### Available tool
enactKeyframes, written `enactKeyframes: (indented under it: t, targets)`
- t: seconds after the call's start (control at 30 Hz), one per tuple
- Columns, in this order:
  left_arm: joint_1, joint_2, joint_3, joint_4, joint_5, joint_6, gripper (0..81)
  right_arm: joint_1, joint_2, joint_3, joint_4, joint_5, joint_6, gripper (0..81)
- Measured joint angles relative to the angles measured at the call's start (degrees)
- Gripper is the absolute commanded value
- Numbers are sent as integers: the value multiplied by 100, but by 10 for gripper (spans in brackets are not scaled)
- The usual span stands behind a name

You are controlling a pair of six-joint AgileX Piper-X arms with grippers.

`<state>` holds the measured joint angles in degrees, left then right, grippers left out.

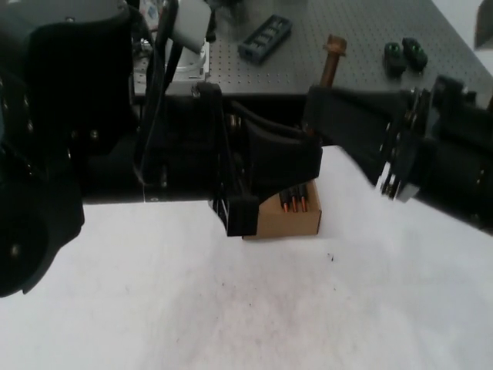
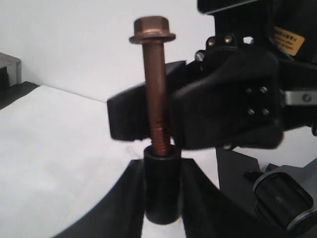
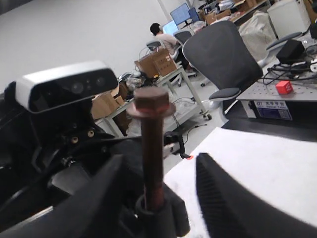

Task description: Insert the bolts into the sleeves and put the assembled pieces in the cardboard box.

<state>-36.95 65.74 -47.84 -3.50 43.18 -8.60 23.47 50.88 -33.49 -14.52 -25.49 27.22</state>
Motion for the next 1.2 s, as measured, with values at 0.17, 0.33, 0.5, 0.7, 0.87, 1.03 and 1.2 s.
enactKeyframes:
  t: [0.17,0.33,0.5,0.7,0.87,1.03,1.2]
  targets:
    - [0,0,0,-10,-467,14,6,-185,-40,0,55,0,12,435]
    - [0,45,0,-141,-654,189,6,-468,-223,0,53,-111,12,435]
    - [0,223,0,-623,-868,142,6,-749,-472,0,434,-179,-96,435]
    - [13,732,-211,-819,-1701,-284,6,-1388,-969,0,1741,254,-745,435]
    - [196,2566,-1875,-207,-2901,-1037,6,-1723,-1050,0,2404,481,-900,435]
    - [290,4534,-3967,1599,-3308,-1145,6,-1975,-1050,0,2756,662,-924,432]
    - [307,5828,-5461,3039,-3639,-1006,6,-2095,-1063,0,2856,706,-948,429]
